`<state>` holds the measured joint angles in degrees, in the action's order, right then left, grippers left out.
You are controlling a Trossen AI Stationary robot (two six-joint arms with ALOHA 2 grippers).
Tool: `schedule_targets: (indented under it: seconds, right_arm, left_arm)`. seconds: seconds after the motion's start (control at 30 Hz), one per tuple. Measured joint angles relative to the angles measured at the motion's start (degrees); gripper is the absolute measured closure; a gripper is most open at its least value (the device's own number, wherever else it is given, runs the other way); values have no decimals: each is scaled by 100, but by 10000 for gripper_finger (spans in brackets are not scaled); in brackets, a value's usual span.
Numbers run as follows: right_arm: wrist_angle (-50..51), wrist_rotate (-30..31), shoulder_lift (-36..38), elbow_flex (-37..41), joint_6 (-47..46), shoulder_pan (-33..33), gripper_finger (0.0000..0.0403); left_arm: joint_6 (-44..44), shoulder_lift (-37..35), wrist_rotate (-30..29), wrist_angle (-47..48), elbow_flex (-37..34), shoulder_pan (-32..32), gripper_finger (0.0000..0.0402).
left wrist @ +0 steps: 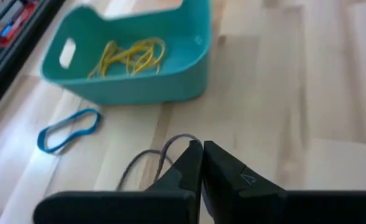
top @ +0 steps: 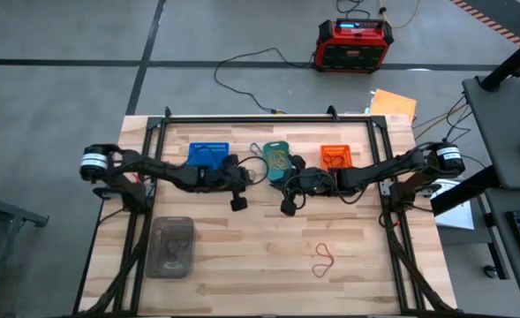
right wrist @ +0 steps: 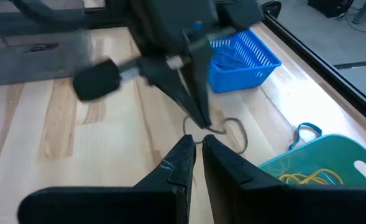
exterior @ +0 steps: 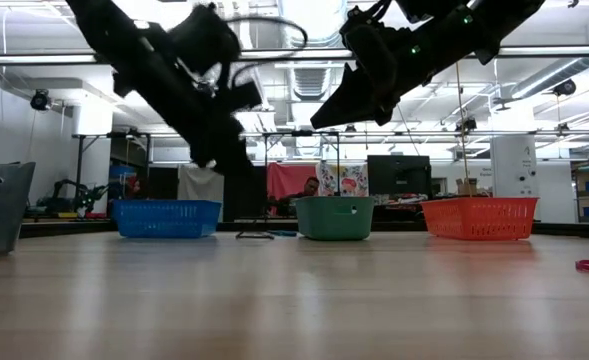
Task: Sort rubber bands into baskets
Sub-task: Put the black rubber band into the black bin
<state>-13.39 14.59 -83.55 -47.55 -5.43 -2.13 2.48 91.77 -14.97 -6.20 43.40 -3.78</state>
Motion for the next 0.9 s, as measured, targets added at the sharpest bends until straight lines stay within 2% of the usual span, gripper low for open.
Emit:
schedule_targets:
  seconds: [0.17,0.47,0.77,0.9]
  right_arm:
    - [2,0,0,0,2,0,376]
    - [39,0,0,0,-5,0,376]
    - [48,0,-2,0,-11,0,376]
    - [42,0,-2,0,-14,0,376]
  left_arm:
    - [-106,-601,-1,435,2,418,401]
    - [-490,-2091,-134,1221,7,1608,401]
    - [-1728,-3229,-249,1871,7,2808,401]
    - [-2651,-3586,-244,3003,287,3357,401]
